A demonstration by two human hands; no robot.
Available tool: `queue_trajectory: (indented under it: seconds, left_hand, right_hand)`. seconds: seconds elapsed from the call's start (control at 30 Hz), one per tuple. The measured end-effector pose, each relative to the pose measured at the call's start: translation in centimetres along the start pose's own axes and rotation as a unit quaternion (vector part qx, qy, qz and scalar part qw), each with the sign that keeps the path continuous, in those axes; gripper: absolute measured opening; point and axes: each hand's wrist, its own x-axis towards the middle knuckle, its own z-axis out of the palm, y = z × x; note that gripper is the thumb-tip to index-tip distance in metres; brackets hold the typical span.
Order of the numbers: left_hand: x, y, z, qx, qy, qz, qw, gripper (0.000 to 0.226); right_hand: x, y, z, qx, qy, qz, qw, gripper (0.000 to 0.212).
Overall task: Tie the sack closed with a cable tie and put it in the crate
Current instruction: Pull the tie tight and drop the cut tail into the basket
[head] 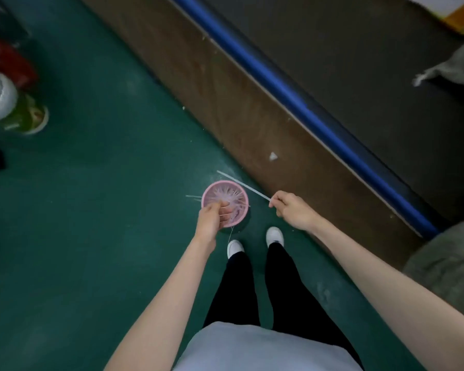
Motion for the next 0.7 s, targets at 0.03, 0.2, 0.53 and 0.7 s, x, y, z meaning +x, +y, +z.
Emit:
queue_trajectory:
  seconds: [0.03,0.2,0.53,0.7]
  left_hand:
    - [0.7,-0.6,-0.8,-0.001,0.014,-0.007,1.0,0.024]
    - [5.5,-4.3,-4.1,-0.01,0.072,-0.034,0.997,0.027]
    - [20.7,-17.8,-6.8,-0.012,0.138,-0.084,0.987,0.024]
    - [28.3,-23.1,-6.1,-0.007,0.137,-0.101,0.985,0.027]
  right_hand:
    - [1.2,0.2,0.9,-0.008,-0.012,0.015,1.0,0.018]
    - [7.6,1.7,5.7,-0.048,-0.019,0.058,0.997,0.019]
    - [24.5,11.7,17.7,-0.143,-0.011,0.082,0.986,0.024]
    - [31.4,16.0,22.4,-0.199,-0.009,0.083,0.976,0.024]
